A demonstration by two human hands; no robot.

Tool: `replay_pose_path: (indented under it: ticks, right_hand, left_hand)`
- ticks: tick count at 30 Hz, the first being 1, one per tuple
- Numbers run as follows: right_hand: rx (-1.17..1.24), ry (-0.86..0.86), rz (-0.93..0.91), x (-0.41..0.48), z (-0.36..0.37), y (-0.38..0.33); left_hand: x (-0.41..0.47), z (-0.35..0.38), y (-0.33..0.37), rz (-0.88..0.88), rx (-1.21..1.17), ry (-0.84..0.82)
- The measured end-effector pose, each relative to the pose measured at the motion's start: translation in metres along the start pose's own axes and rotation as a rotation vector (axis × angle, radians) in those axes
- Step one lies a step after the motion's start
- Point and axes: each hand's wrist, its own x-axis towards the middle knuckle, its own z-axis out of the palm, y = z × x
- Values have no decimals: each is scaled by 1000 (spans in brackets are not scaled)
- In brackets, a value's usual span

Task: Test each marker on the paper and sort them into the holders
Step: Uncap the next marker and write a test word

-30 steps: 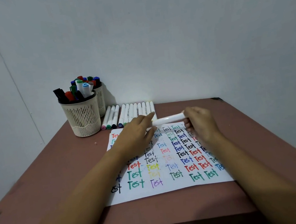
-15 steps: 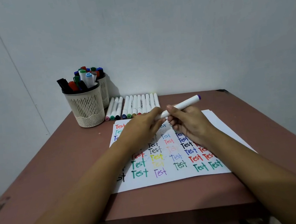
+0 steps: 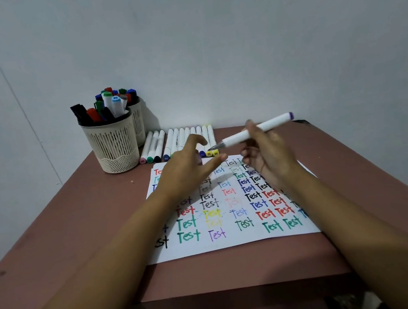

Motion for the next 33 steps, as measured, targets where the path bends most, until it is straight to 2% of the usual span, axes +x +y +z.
replay_pose_path:
  ticks: [3, 6, 8, 11, 19, 33]
  right_hand:
    - [197, 141, -11, 10, -18, -11]
    - [207, 225, -35, 16, -40, -17]
    - [121, 270, -59, 18, -48, -17]
    - [-150, 313, -93, 23, -55, -15]
    - [-608, 452, -116, 21, -62, -5]
    - [-727, 435, -93, 16, -56, -5]
  left_hand:
    - [1, -3, -3, -97, -109, 69]
    - [4, -3, -8, -210, -239, 130]
    - [7, -3, -12, -277, -295, 144]
    - [10, -3, -18, -310, -276, 124]
    - [9, 0, -23, -217, -102, 17]
    - [6, -3, -24, -202, -85, 10]
